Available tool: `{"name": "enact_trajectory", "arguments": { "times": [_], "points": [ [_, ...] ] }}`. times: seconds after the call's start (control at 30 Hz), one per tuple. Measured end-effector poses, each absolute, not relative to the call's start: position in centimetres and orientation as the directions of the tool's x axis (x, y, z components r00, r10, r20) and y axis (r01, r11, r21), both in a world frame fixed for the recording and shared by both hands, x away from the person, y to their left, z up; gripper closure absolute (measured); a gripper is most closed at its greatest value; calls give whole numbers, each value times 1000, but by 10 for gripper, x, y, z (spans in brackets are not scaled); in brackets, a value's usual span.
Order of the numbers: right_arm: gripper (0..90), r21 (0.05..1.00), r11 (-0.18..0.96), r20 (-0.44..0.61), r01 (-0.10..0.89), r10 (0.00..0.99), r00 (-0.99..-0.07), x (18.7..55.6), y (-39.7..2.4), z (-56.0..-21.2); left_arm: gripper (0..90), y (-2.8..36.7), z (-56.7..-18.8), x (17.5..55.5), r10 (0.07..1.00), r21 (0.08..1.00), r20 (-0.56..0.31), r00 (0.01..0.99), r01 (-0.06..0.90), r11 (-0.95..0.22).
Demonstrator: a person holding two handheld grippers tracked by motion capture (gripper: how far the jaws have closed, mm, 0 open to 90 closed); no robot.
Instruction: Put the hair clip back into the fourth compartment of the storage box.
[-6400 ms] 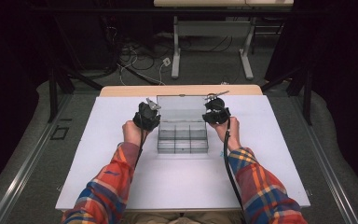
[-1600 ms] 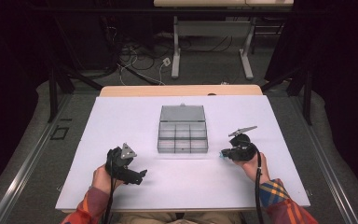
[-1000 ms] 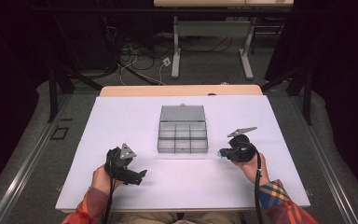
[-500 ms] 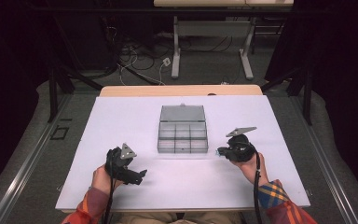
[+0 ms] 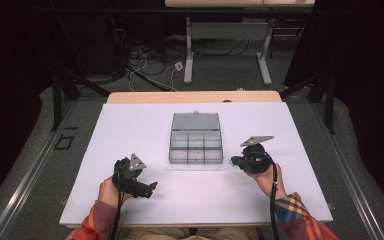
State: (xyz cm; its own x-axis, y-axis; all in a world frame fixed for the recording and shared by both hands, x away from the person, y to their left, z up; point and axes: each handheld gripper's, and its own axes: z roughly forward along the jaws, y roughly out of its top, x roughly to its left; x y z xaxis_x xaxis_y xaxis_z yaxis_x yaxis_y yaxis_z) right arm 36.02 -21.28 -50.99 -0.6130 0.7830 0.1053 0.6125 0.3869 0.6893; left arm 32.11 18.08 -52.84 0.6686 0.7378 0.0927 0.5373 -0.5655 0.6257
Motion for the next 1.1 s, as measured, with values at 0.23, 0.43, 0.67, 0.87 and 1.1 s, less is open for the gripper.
{"name": "enact_trajectory", "arguments": {
  "times": [0.23,0.43,0.67,0.87,1.1],
  "points": [
    [889,707,376,104,599,783,-614,360,-209,-509,3,180,-528,321,739,626,92,667,539,-564],
    [889,710,387,101,588,771,-629,360,-206,-509,3,180,-528,321,739,627,91,667,538,-563],
    [890,723,388,91,572,766,-636,360,-202,-507,3,180,-528,321,738,626,93,668,537,-565],
    [890,726,391,94,566,759,-645,360,-198,-506,3,180,-528,321,737,626,95,669,536,-567],
    [890,728,397,92,559,752,-653,360,-193,-505,3,180,-528,321,738,627,92,668,537,-565]
  ]
}}
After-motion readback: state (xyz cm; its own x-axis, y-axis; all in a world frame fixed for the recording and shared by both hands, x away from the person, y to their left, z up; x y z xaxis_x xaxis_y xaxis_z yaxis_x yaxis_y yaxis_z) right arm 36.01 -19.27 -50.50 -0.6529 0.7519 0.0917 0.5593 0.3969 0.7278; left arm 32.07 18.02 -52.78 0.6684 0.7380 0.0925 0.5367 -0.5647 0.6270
